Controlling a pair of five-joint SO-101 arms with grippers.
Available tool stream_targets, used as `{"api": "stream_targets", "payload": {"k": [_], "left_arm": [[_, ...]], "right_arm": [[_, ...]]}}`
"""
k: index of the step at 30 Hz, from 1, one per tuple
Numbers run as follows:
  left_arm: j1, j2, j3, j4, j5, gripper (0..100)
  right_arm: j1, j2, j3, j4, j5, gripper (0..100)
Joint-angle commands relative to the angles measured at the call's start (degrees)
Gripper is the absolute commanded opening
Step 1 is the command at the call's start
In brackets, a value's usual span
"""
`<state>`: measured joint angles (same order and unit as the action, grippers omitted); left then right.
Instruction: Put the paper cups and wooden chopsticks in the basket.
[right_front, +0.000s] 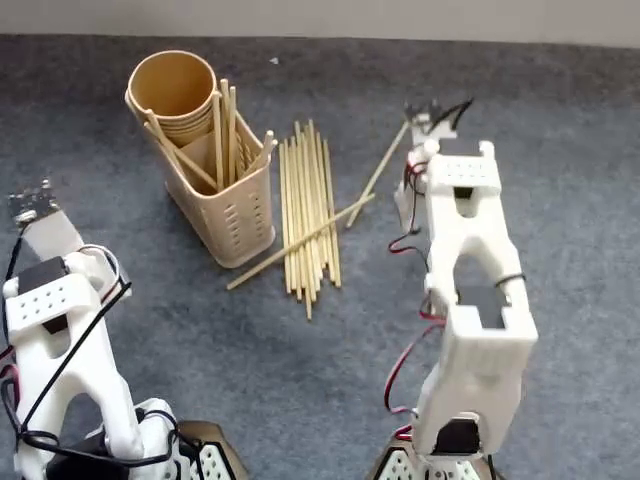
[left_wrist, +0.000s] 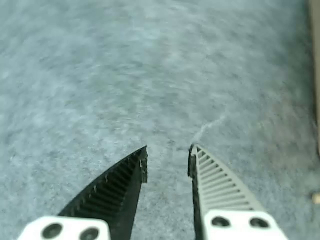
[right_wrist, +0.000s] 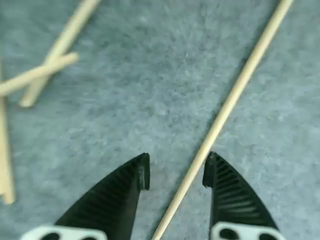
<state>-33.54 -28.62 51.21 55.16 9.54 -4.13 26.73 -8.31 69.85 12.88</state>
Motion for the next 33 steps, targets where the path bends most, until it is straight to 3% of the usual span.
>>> {"api": "stream_targets", "payload": {"k": [1,9,12,19,22,27,33], "left_arm": [[-0.1,-0.9,-2.6,-0.5,0.7,17],[0.8,-0.9,-2.6,-0.5,0.7,17],[0.8,-0.9,-2.6,-0.5,0.7,17],[0.9,-0.7,-2.6,-0.6,0.7,17],[0.9,-0.7,-2.6,-0.8,0.7,17],[2.1,-0.5,-2.6,-0.8,0.7,17],[1.8,-0.5,-2.5,-0.8,0.6,17]], "right_arm": [[0.9,3.4,-2.4,-3.6,1.6,18.7],[2.9,6.7,-2.4,-3.9,1.7,16.9],[3.9,6.4,-2.3,-3.6,1.7,0.7],[4.3,-2.2,-10.6,4.0,1.1,0.7],[2.8,-11.9,-19.6,10.1,-2.8,0.7],[-5.8,-32.2,-36.8,15.9,-9.6,0.7],[-23.2,-43.1,-40.2,-1.4,-16.0,0.7]]}}
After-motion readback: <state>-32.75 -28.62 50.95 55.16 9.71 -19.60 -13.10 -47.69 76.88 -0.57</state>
